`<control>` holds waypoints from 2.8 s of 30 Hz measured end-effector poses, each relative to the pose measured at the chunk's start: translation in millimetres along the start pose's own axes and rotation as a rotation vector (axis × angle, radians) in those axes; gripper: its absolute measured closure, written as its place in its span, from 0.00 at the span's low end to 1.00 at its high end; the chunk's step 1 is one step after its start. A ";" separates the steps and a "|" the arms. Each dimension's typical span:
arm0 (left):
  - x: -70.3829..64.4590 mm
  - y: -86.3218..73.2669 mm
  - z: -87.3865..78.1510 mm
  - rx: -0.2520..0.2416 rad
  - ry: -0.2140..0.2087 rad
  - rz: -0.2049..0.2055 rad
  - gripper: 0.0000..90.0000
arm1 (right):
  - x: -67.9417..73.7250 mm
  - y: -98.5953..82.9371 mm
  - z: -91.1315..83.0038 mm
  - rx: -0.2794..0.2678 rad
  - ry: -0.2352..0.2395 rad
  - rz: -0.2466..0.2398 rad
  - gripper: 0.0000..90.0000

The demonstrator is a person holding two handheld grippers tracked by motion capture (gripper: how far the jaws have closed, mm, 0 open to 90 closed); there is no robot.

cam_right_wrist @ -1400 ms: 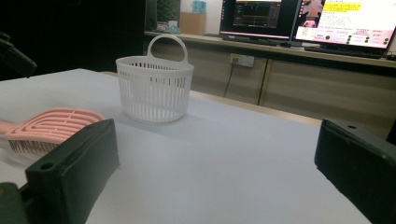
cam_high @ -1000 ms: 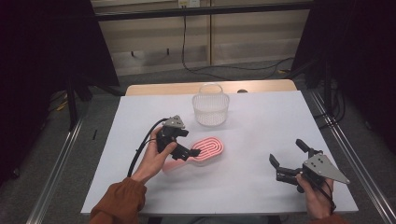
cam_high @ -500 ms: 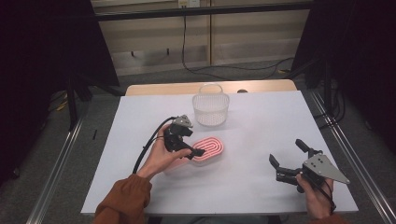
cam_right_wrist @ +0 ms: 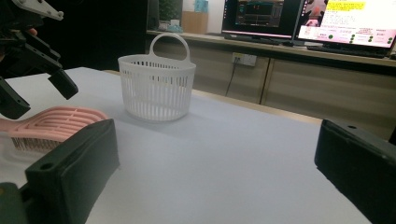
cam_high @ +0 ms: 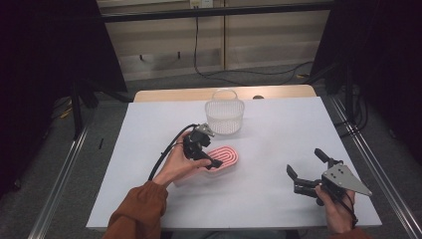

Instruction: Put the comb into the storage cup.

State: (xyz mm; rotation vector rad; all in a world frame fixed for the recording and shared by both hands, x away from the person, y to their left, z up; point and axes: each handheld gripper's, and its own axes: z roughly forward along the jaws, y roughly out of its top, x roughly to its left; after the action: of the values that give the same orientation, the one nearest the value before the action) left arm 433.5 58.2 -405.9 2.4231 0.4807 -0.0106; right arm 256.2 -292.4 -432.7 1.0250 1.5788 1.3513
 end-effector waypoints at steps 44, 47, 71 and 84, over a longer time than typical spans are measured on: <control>-9.1 7.7 36.0 0.227 0.014 0.067 0.12 | 0.1 -0.3 0.2 0.003 0.002 -0.004 0.00; -9.0 7.4 37.5 0.236 0.012 0.076 0.15 | 0.1 -0.3 0.0 0.002 0.002 -0.003 0.00; -9.4 8.8 36.9 0.259 0.018 0.085 0.22 | 0.1 0.0 -0.2 0.000 0.004 -0.006 0.00; -10.0 7.7 35.0 0.248 0.040 0.048 0.22 | 0.1 -0.5 0.4 0.005 0.005 -0.005 0.00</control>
State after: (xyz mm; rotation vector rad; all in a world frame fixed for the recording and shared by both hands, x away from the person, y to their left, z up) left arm 430.8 27.9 -427.3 2.6813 0.4621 -0.0011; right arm 256.6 -292.2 -433.2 1.0206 1.5877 1.3481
